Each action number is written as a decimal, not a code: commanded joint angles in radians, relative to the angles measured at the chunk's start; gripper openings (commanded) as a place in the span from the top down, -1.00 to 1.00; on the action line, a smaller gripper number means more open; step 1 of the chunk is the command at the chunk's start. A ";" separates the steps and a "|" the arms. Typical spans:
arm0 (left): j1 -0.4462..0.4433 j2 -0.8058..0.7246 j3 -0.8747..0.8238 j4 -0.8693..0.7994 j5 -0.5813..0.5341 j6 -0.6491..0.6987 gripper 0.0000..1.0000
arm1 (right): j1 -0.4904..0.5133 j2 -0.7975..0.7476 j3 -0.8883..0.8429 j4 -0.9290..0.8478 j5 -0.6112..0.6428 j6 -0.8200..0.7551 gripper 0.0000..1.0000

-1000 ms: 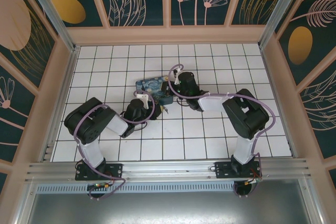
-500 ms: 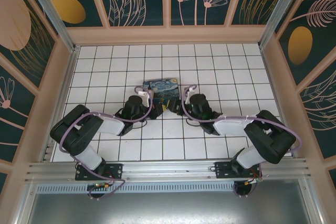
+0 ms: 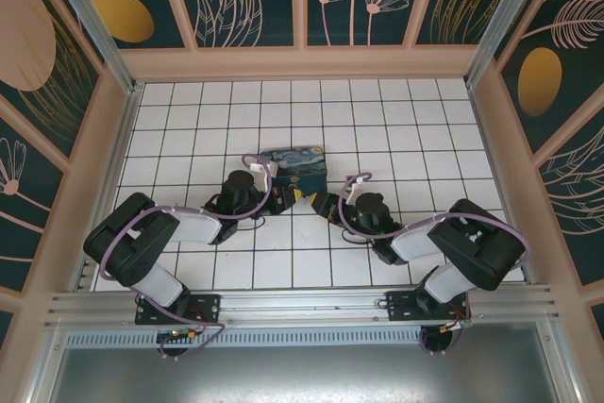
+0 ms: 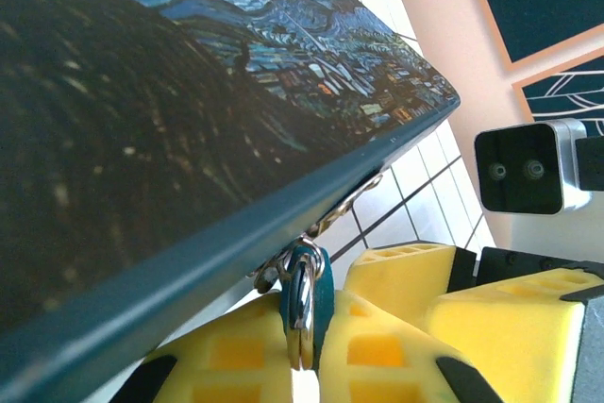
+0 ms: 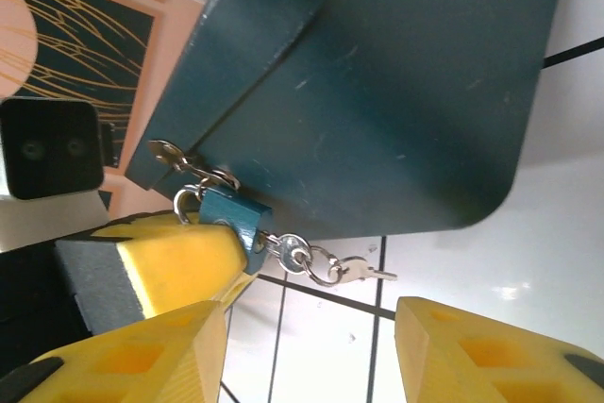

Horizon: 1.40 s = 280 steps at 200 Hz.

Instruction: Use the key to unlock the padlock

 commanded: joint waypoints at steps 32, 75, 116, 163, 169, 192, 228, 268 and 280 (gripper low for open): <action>0.001 -0.026 0.002 0.105 0.059 -0.057 1.00 | -0.033 0.064 -0.012 0.206 -0.044 0.072 0.00; 0.001 -0.027 0.000 0.132 0.068 -0.086 1.00 | -0.062 0.129 0.003 0.275 -0.094 0.101 0.05; 0.003 -0.030 0.001 0.137 0.068 -0.093 1.00 | -0.064 0.216 0.006 0.402 -0.136 0.139 0.13; 0.003 -0.030 0.001 0.133 0.065 -0.094 1.00 | -0.062 0.292 0.014 0.515 -0.168 0.171 0.26; 0.002 -0.030 0.001 0.133 0.065 -0.093 1.00 | -0.062 0.296 0.015 0.520 -0.168 0.171 0.27; 0.003 -0.030 0.001 0.132 0.063 -0.091 1.00 | -0.062 0.297 0.021 0.525 -0.173 0.172 0.35; 0.004 -0.026 0.000 0.131 0.066 -0.086 1.00 | -0.064 0.294 0.034 0.515 -0.177 0.167 0.44; 0.004 -0.029 -0.005 0.128 0.065 -0.084 1.00 | -0.069 0.292 0.043 0.513 -0.184 0.170 0.80; 0.004 -0.029 -0.006 0.126 0.063 -0.080 1.00 | -0.071 0.289 0.042 0.515 -0.185 0.171 0.92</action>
